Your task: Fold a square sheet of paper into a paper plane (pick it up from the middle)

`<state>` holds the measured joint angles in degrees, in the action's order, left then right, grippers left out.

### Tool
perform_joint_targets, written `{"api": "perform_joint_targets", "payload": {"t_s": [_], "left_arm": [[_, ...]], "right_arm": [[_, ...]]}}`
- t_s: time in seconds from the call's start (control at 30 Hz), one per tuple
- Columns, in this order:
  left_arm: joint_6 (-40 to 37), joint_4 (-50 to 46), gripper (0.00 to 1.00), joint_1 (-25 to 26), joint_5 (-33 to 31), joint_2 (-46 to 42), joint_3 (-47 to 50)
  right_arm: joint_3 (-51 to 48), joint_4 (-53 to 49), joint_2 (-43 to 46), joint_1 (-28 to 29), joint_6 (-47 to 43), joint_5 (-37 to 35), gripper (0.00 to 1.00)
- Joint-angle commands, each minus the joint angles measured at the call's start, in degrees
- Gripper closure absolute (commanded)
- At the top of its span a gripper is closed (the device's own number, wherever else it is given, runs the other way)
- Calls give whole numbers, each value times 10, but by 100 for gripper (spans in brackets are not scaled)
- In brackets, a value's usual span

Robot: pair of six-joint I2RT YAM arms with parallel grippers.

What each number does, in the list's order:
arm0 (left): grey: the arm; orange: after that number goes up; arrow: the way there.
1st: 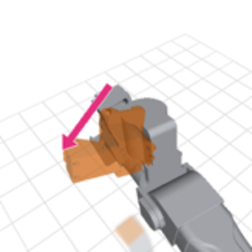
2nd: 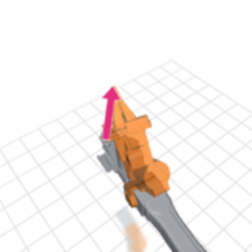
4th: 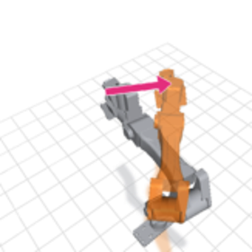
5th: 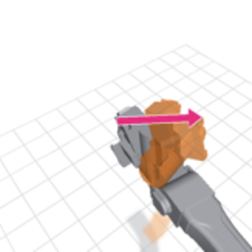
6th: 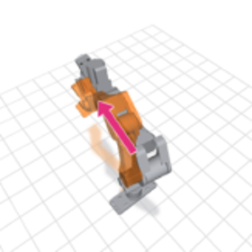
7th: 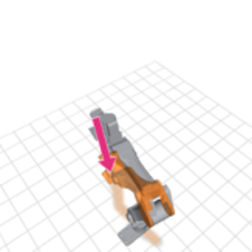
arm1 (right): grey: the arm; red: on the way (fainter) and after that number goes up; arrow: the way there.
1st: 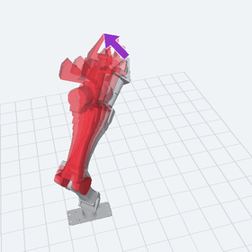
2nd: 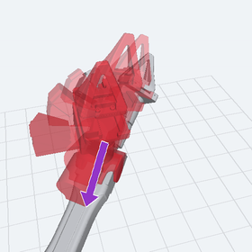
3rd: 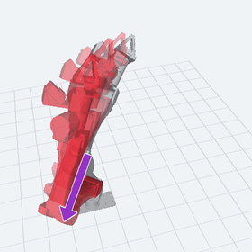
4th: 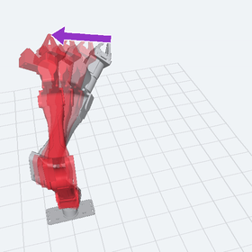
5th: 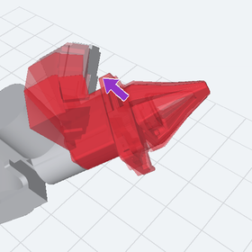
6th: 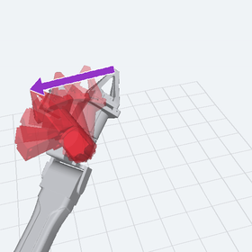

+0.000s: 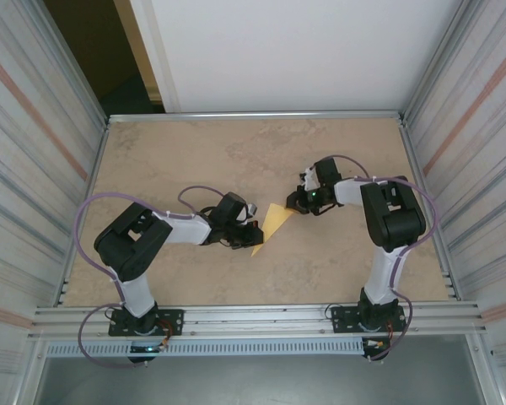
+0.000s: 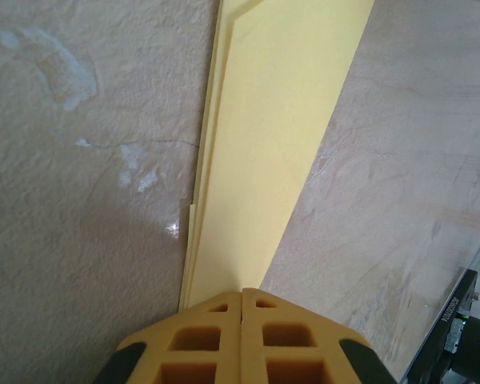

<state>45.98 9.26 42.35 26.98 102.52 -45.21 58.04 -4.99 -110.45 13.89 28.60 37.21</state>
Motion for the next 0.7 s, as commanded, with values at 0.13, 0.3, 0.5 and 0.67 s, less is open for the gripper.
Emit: {"api": "perform_joint_targets", "payload": {"t_s": [0.13,0.3,0.5,0.67], "left_arm": [[-2,-100,100,1,-18,21,13],[-1,-98,100,0,-15,20,3],[-5,-97,100,0,-6,17,-11],[-4,-97,100,0,-2,7,-23]], "right_arm": [[9,-31,65,-36,-22,-54,85],[-47,-32,165,-13,3,-78,77],[-91,-20,194,73,45,-72,79],[-78,-10,143,128,67,-72,87]]}}
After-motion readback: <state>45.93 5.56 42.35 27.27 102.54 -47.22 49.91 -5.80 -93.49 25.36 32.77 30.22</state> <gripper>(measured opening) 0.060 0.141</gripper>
